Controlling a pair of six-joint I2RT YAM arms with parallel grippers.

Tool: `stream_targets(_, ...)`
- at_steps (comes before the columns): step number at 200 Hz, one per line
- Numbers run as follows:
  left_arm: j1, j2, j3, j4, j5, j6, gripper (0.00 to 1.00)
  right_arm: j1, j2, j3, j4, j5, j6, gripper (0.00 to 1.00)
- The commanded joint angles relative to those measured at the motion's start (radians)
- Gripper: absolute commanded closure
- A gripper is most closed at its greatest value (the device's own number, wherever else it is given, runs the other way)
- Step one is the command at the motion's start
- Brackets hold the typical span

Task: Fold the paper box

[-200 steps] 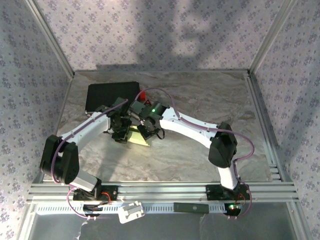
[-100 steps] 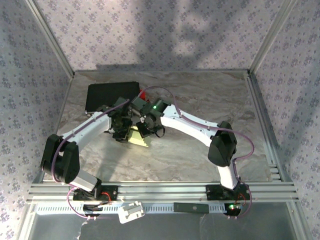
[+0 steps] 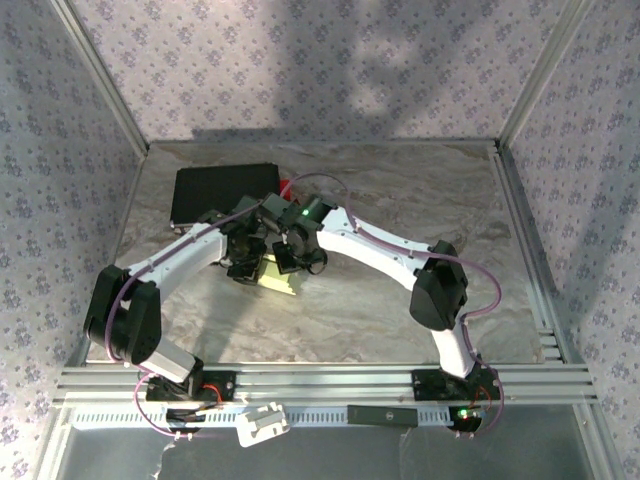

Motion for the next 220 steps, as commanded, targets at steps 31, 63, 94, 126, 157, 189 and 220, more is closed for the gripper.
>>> stream_targets(31,-0.034,0.019,0.021,-0.038,0.024,-0.082,0.5,0.006,0.016,0.021,0.058,-0.073,0.127,1.0)
stream_targets(63,-0.047,0.024,0.023,-0.039,0.021,-0.094,0.52,0.004,0.01,0.021,0.072,-0.087,0.179,1.0)
stream_targets(94,-0.057,0.027,0.017,-0.027,0.03,-0.104,0.52,-0.006,0.01,0.006,0.104,-0.118,0.219,1.0)
stream_targets(126,-0.059,0.026,0.018,-0.029,0.035,-0.101,0.52,-0.016,0.009,-0.012,0.131,-0.134,0.219,1.0)
stream_targets(157,-0.059,0.004,-0.007,0.024,0.069,-0.101,0.51,-0.021,-0.007,-0.028,0.171,-0.154,0.227,1.0)
stream_targets(189,-0.059,-0.01,-0.004,0.031,0.083,-0.096,0.51,-0.025,0.0,-0.022,0.186,-0.172,0.23,1.0)
stream_targets(220,-0.059,-0.004,-0.01,0.044,0.104,-0.1,0.51,-0.032,-0.004,-0.034,0.203,-0.181,0.256,1.0)
